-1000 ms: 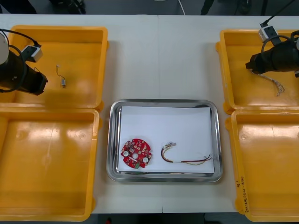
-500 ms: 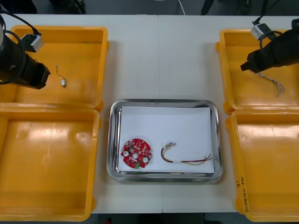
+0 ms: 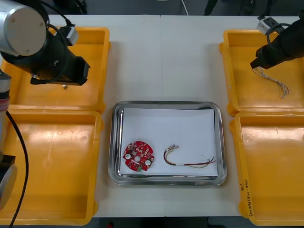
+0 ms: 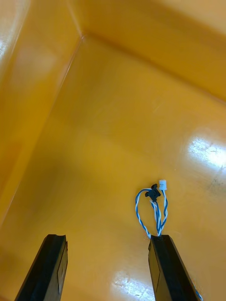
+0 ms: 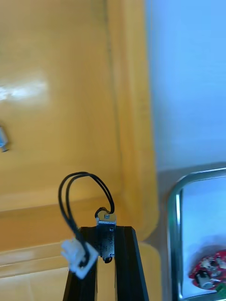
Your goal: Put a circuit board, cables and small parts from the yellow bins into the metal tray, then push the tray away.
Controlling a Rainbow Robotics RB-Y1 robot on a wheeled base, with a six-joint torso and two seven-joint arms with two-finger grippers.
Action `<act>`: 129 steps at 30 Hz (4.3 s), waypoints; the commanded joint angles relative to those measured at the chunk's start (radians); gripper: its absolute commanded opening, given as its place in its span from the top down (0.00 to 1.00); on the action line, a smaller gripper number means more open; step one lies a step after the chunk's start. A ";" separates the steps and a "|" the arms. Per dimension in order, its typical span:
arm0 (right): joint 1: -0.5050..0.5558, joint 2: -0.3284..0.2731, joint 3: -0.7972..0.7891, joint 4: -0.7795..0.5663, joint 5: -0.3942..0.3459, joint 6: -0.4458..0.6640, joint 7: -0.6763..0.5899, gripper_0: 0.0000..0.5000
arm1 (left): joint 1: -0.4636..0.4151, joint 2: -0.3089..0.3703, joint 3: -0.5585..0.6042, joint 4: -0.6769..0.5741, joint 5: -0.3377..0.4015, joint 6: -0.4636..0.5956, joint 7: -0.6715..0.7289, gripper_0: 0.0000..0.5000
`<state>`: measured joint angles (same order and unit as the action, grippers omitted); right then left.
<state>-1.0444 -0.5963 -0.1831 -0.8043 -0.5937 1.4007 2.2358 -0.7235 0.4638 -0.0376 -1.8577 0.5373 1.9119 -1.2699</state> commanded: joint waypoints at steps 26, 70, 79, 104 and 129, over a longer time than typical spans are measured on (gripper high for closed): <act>-0.194 -0.088 -0.131 0.232 0.134 0.021 0.127 0.00 | -0.089 -0.145 -0.538 0.137 -0.045 -0.255 0.409 1.00; -0.236 -0.125 -0.076 0.619 0.117 -0.385 0.470 0.00 | -0.036 -0.073 -0.559 0.078 -0.043 -0.290 0.438 0.00; -0.232 -0.105 -0.076 0.672 0.101 -0.460 0.470 0.00 | -0.036 -0.002 -0.384 -0.086 0.066 -0.109 0.443 0.00; -0.175 -0.079 -0.081 0.674 0.054 -0.462 0.470 0.00 | -0.112 0.164 -0.111 0.037 0.081 0.008 0.351 0.00; -0.138 -0.077 -0.081 0.674 0.002 -0.483 0.470 1.00 | -0.178 0.173 -0.041 0.344 0.020 -0.179 0.040 0.00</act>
<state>-1.2002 -0.6754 -0.2864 -0.1210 -0.5815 0.9287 2.7018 -0.8411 0.5951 -0.1063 -1.5354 0.5790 1.7629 -1.0961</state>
